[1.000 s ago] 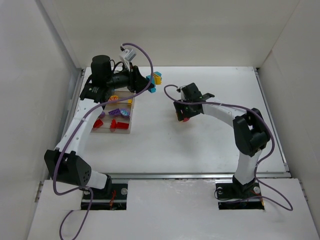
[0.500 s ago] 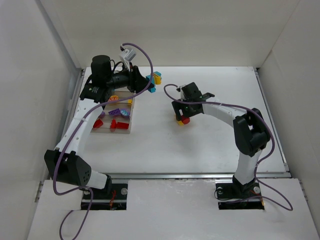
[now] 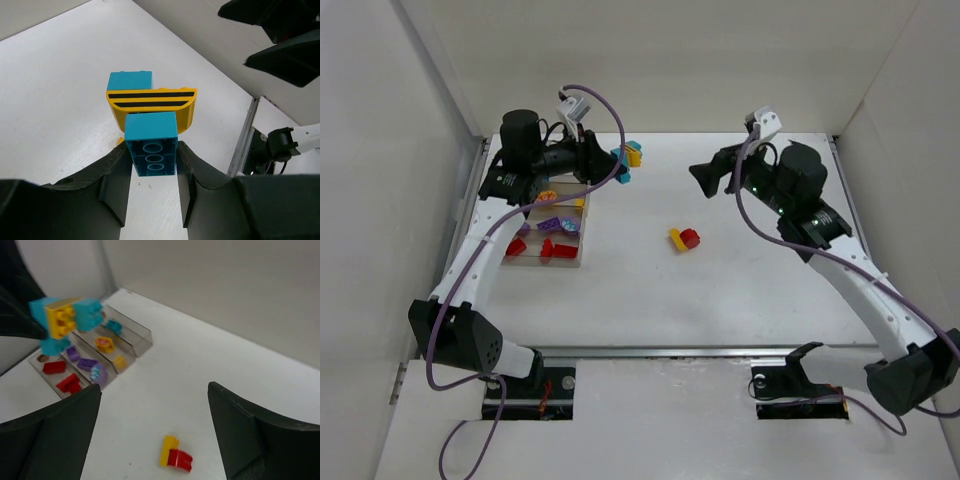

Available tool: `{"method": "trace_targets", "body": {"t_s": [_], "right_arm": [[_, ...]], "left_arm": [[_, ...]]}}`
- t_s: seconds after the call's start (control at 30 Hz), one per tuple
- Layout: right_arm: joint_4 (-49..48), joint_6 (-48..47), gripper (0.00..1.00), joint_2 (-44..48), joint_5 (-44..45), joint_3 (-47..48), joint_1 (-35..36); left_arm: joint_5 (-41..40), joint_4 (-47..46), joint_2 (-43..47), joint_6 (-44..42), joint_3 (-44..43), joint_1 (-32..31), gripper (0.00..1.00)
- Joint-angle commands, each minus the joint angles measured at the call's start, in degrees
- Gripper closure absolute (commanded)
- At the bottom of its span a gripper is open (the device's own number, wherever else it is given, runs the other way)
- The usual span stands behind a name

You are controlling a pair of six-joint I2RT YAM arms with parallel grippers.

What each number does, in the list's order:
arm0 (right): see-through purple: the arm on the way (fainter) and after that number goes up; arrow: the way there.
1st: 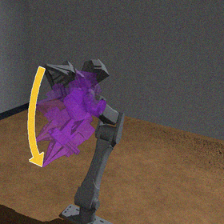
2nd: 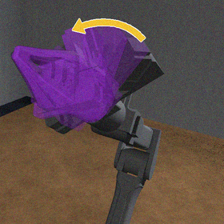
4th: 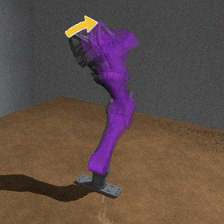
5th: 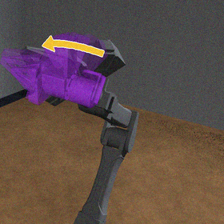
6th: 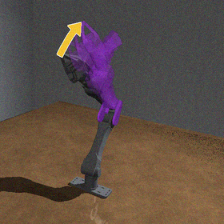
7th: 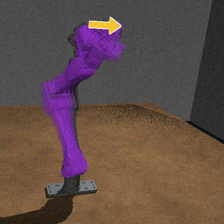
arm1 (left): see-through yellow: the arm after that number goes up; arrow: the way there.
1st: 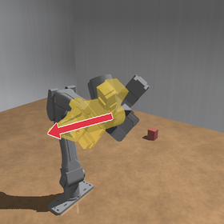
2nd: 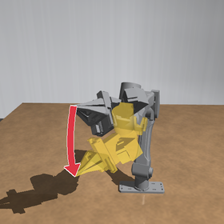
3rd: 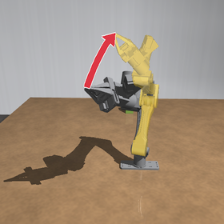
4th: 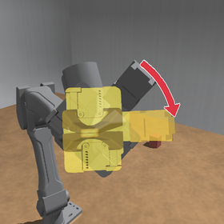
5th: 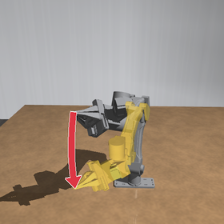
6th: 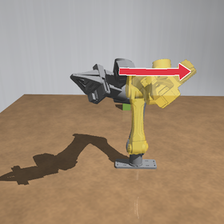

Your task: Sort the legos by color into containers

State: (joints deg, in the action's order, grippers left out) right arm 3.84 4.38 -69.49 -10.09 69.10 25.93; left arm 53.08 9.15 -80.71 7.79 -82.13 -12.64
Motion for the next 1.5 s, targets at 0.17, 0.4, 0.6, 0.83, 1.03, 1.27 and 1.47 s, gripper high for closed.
{"method": "trace_targets", "body": {"t_s": [0.17,0.4,0.6,0.83,1.03,1.27,1.47], "right_arm": [[-7.70,-1.66,0.00,-1.43,-27.51,7.35,0.87],[-8.23,-1.04,0.00,-3.89,-23.49,11.23,3.86],[-8.23,-0.52,0.00,-5.74,-22.79,13.60,5.70],[-10.52,0.53,0.00,-6.79,-17.00,13.60,6.76],[-10.52,0.54,0.02,-8.73,-17.86,15.01,6.76],[-10.52,0.01,0.35,-9.34,-17.86,15.54,6.76],[-11.75,0.01,0.39,-8.82,-17.86,15.01,6.76]], "left_arm": [[6.86,-6.95,1.44,-1.54,-4.79,-1.84,1.00],[6.77,-6.25,-0.32,-1.82,-8.84,-4.84,1.00],[6.77,-6.77,-0.33,-0.94,-8.84,-6.08,1.00],[6.77,-7.30,-0.33,-0.41,-8.31,-7.13,1.00],[6.77,-7.30,0.20,-0.41,-7.78,-7.66,1.00],[6.77,-7.30,0.73,-0.41,-7.26,-7.66,1.00],[6.77,-6.69,0.73,-1.63,-6.21,-7.66,1.00]]}}
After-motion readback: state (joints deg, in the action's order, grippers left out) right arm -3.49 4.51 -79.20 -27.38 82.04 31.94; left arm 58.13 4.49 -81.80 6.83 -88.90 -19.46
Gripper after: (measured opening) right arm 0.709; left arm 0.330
